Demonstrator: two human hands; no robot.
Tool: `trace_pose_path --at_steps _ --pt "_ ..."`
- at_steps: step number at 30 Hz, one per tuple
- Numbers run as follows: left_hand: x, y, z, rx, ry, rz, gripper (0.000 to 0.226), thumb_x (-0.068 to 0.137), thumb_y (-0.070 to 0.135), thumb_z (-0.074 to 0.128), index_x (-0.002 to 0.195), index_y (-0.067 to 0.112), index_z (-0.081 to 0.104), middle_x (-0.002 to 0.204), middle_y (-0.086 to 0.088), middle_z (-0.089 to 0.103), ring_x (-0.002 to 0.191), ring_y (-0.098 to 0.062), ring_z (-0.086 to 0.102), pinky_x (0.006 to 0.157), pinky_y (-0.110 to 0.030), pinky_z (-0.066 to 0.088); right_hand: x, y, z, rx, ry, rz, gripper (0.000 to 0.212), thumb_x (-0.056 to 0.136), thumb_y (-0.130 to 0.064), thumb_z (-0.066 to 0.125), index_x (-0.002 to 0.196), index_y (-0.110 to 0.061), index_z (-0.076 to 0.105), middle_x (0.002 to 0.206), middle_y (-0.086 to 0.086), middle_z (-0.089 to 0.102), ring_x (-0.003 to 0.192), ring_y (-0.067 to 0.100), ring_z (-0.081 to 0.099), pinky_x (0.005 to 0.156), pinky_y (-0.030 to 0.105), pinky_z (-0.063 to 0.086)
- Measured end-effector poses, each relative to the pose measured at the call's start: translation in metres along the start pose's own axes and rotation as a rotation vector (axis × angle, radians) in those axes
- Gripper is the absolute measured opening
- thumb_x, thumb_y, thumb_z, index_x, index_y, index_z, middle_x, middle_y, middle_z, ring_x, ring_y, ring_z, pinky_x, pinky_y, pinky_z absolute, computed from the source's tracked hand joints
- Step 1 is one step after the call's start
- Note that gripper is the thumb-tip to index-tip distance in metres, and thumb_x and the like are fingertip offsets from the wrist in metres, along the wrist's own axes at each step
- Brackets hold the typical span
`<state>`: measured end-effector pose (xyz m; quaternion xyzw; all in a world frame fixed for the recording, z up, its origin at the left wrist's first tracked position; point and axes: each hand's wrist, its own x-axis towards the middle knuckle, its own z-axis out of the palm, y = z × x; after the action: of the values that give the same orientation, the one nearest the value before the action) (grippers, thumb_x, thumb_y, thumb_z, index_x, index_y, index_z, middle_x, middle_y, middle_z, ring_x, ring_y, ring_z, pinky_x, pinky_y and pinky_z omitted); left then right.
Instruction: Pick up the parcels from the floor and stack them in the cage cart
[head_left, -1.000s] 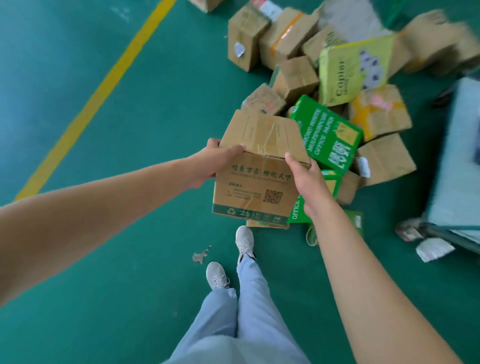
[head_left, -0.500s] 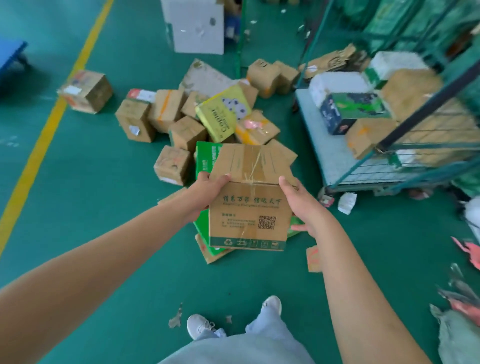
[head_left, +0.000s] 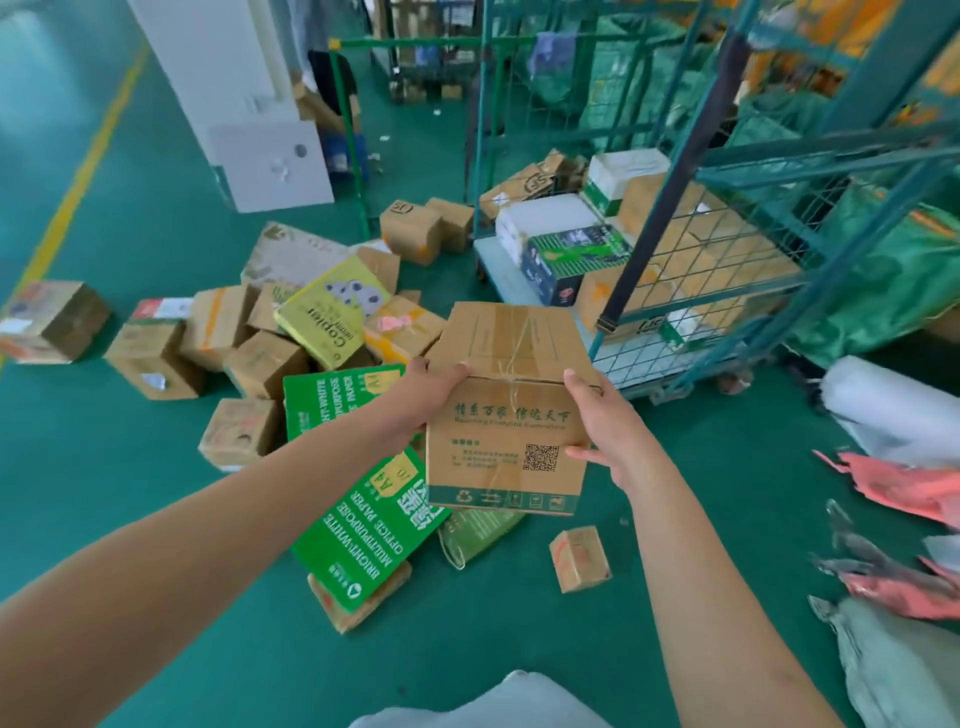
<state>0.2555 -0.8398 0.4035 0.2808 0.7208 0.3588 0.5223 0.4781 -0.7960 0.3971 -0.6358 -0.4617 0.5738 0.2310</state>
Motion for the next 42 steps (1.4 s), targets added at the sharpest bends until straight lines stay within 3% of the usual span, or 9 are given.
trace_pose_path --at_steps 5,11,18,21,24,30,34,38,42 --pt "0.027 0.040 0.044 0.008 0.000 0.038 0.061 0.100 0.046 0.058 0.149 0.018 0.033 0.114 -0.002 0.063 0.093 -0.016 0.063 0.062 -0.031 0.043 0.034 -0.018 -0.045 0.022 0.015 -0.040 0.041 0.102 -0.058 0.049 0.140 -0.042 0.044 0.116 -0.010 0.061 0.106 0.016 0.061 0.095 0.048 0.059" --pt "0.077 0.074 0.052 -0.016 0.003 0.053 0.056 0.102 0.042 0.057 0.148 0.018 0.035 0.117 -0.002 0.063 0.096 -0.014 0.061 0.064 -0.030 0.042 0.090 -0.050 -0.052 0.042 -0.013 -0.053 0.029 0.103 -0.056 0.050 0.130 -0.045 0.045 0.113 -0.013 0.060 0.101 0.011 0.059 0.097 0.049 0.058" --pt "0.166 0.120 0.037 -0.030 -0.003 0.066 0.052 0.101 0.041 0.059 0.143 0.019 0.037 0.114 0.000 0.064 0.097 -0.014 0.062 0.068 -0.030 0.044 0.171 -0.101 -0.035 0.053 -0.002 -0.056 0.039 0.104 -0.053 0.051 0.141 -0.044 0.042 0.131 -0.007 0.058 0.115 0.020 0.059 0.099 0.050 0.057" --pt "0.209 0.145 0.023 -0.035 0.010 0.079 0.051 0.100 0.041 0.061 0.141 0.020 0.037 0.113 0.000 0.065 0.102 -0.018 0.064 0.087 -0.040 0.052 0.205 -0.132 -0.020 0.123 0.016 -0.060 0.055 0.105 -0.046 0.053 0.156 -0.043 0.032 0.132 -0.013 0.048 0.116 0.017 0.052 0.105 0.051 0.053" --pt "0.242 0.167 0.011 -0.032 0.006 0.114 0.050 0.101 0.040 0.061 0.141 0.022 0.036 0.113 0.002 0.064 0.105 -0.019 0.064 0.101 -0.045 0.050 0.233 -0.155 -0.011 0.155 0.010 -0.101 0.063 0.106 -0.042 0.053 0.160 -0.045 0.021 0.131 -0.020 0.037 0.113 0.011 0.046 0.109 0.051 0.051" --pt "0.293 0.210 0.000 -0.037 -0.015 0.138 0.043 0.103 0.035 0.059 0.136 0.025 0.032 0.109 0.004 0.062 0.098 -0.015 0.062 0.080 -0.035 0.048 0.287 -0.193 0.001 0.176 0.033 -0.126 0.065 0.106 -0.042 0.054 0.160 -0.047 0.019 0.137 -0.018 0.039 0.116 0.010 0.048 0.108 0.049 0.052" --pt "0.328 0.232 0.002 -0.012 -0.026 0.132 0.041 0.104 0.032 0.057 0.136 0.025 0.033 0.110 0.003 0.062 0.099 -0.015 0.062 0.086 -0.038 0.049 0.321 -0.209 0.000 0.174 0.051 -0.122 0.062 0.106 -0.041 0.054 0.159 -0.047 0.022 0.131 -0.019 0.041 0.114 0.011 0.049 0.107 0.047 0.052" --pt "0.372 0.257 0.002 -0.019 -0.016 0.138 0.039 0.104 0.033 0.057 0.134 0.025 0.033 0.108 0.004 0.061 0.096 -0.013 0.061 0.075 -0.031 0.048 0.371 -0.231 0.002 0.185 0.056 -0.128 0.065 0.105 -0.043 0.056 0.160 -0.045 0.022 0.133 -0.019 0.038 0.120 0.012 0.047 0.106 0.049 0.053" --pt "0.440 0.287 0.003 -0.001 -0.001 0.098 0.042 0.103 0.036 0.058 0.136 0.028 0.033 0.112 0.001 0.064 0.104 -0.020 0.064 0.093 -0.046 0.053 0.446 -0.253 0.010 0.197 0.036 -0.118 0.068 0.103 -0.045 0.059 0.160 -0.043 0.023 0.149 -0.017 0.038 0.123 0.013 0.049 0.104 0.047 0.055"
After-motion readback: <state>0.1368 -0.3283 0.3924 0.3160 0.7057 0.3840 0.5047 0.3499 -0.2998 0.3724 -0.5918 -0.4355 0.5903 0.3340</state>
